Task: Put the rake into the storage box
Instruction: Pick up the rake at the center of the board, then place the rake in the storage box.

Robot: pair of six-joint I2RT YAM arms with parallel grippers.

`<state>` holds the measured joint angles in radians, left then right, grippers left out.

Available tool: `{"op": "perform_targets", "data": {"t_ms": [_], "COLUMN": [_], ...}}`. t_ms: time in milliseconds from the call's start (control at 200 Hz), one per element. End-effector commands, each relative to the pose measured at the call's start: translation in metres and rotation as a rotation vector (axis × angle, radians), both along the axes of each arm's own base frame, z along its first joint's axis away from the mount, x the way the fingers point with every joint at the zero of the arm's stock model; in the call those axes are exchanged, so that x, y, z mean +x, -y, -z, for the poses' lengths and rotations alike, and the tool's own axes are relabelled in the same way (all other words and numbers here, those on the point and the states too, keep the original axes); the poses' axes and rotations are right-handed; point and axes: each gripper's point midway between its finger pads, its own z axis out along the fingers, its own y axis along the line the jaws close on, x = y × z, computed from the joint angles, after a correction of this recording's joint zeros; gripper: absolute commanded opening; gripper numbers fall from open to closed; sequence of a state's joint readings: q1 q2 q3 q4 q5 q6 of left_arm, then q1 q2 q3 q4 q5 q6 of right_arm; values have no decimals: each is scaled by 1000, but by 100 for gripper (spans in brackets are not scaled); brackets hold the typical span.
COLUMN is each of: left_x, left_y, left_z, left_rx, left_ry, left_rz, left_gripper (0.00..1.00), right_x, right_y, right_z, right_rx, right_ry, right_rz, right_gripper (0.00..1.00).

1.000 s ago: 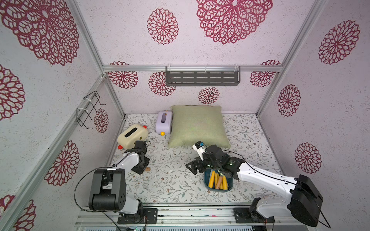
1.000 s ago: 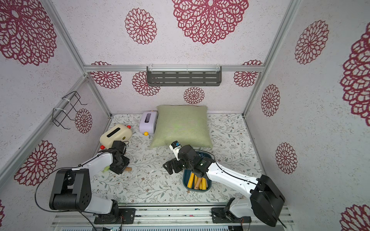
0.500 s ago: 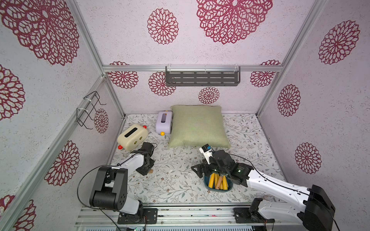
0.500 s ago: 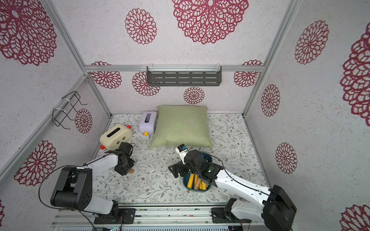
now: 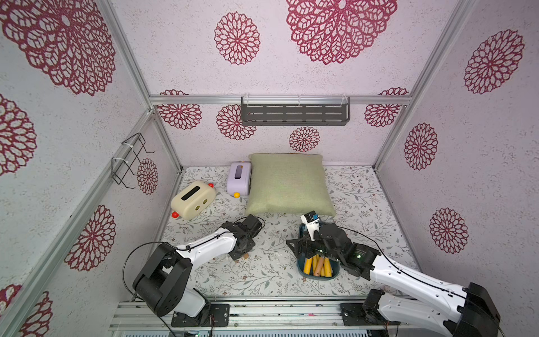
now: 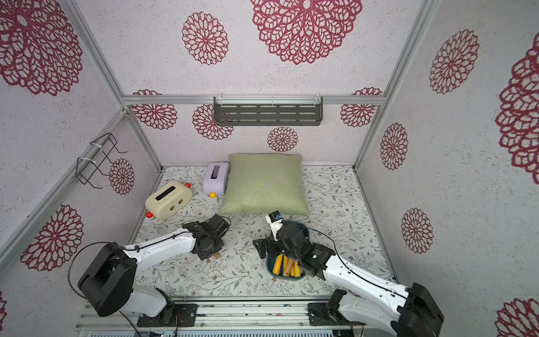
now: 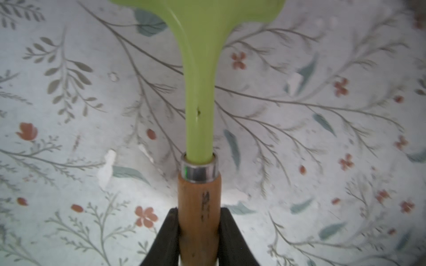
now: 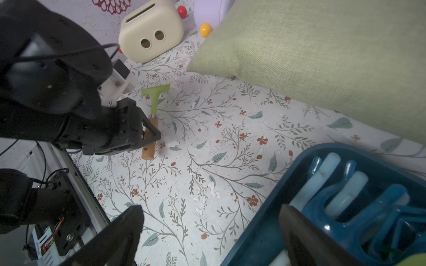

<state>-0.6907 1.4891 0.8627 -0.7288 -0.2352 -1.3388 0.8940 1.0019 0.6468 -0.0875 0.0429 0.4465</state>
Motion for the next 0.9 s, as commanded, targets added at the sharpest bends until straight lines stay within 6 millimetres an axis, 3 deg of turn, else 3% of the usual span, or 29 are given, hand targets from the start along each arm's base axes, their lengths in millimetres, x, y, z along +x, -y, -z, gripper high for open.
{"op": "perform_targets", "data": {"t_ms": [0,180,415,650,896], "left_x": [3,-2,-16,-42,-62], "left_y": [28,91,169,216,254], "left_z": [-28,-55,-76,-89,-94], "left_rx": [23,-2,-84,-100,-193], "left_ry": [90,165,206,246,258], "left_rz": [116,328,558,735,860], "left_gripper": [10,8,7,7,7], "right_x": [14,30,33,27,21], "right_y": [25,75,124,158,168], "right_z": [-6,11,10,-4,-8], "right_rx": [31,61,127,120,123], "right_ry": [-4,-96,-105,-31,-15], "right_rz": [143,331,489,622,649], "right_gripper": [99,99,99,99,99]}}
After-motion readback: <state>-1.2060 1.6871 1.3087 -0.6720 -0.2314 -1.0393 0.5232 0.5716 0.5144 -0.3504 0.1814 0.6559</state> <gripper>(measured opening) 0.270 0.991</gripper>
